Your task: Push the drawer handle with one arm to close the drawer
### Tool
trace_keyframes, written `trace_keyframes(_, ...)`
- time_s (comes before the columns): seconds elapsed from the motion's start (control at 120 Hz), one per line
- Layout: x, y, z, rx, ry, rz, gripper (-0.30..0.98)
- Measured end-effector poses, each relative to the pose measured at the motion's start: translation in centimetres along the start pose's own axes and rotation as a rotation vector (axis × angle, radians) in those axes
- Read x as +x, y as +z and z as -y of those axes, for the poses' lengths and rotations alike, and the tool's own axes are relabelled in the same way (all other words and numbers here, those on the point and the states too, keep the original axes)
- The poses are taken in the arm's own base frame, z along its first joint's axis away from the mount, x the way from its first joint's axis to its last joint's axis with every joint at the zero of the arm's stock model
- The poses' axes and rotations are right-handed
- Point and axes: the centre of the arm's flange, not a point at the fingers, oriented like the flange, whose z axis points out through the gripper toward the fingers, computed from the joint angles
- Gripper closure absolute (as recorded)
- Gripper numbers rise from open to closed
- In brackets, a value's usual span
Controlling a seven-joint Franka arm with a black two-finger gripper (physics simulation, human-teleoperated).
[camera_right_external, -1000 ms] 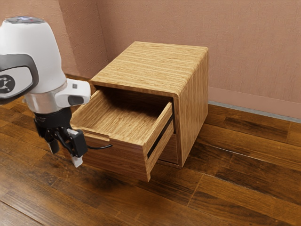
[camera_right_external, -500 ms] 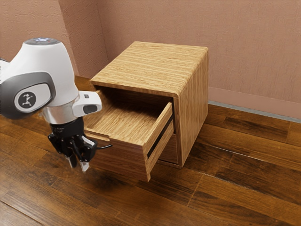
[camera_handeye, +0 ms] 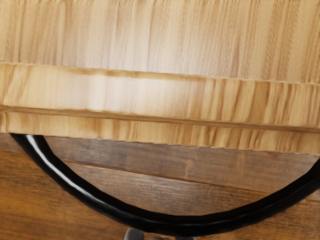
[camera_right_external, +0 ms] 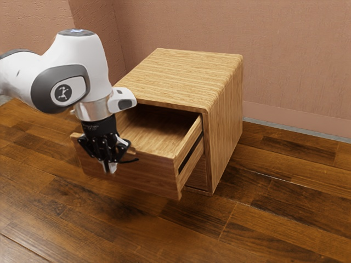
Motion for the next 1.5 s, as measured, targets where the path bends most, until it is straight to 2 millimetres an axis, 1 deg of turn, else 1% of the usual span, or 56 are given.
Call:
trace_keyframes(0.1,1.9,-0.5,-0.2,0.004,-0.005,-0.009,0.7)
trace_keyframes(0.225,3.9,-0.3,-0.6,0.006,-0.009,-0.005,0.7)
trace_keyframes(0.342,6.2,-0.2,-0.5,0.007,-0.019,-0.007,0.71)
trace_keyframes(0.458,8.8,0.3,0.0,0.005,-0.034,-0.003,0.71)
trace_keyframes(0.583,11.1,-0.6,-0.3,0.006,-0.025,-0.034,0.71)
trace_keyframes(0.717,13.3,-0.7,-1.0,0.005,-0.014,-0.046,0.71)
trace_keyframes(0.858,14.9,-0.6,-1.3,0.004,-0.008,-0.054,0.71)
trace_keyframes(0.967,16.0,-1.1,-1.4,0.009,-0.002,-0.072,0.71)
trace_keyframes(1.217,18.1,-1.3,0.0,0.014,-0.012,-0.089,0.71)
trace_keyframes(1.275,18.0,-1.5,-0.5,0.011,0.0,-0.09,0.71)
trace_keyframes(1.3,17.5,-1.6,-0.4,0.012,0.0,-0.09,0.7)
trace_keyframes(1.325,16.6,-1.6,-0.3,0.012,-0.001,-0.085,0.7)
trace_keyframes(1.425,10.7,-1.1,0.0,0.0,-0.022,-0.044,0.69)
trace_keyframes(1.467,7.9,-1.4,-1.2,-0.008,-0.008,-0.039,0.67)
trace_keyframes(1.5,5.6,-2.3,-2.7,-0.014,0.012,-0.043,0.63)
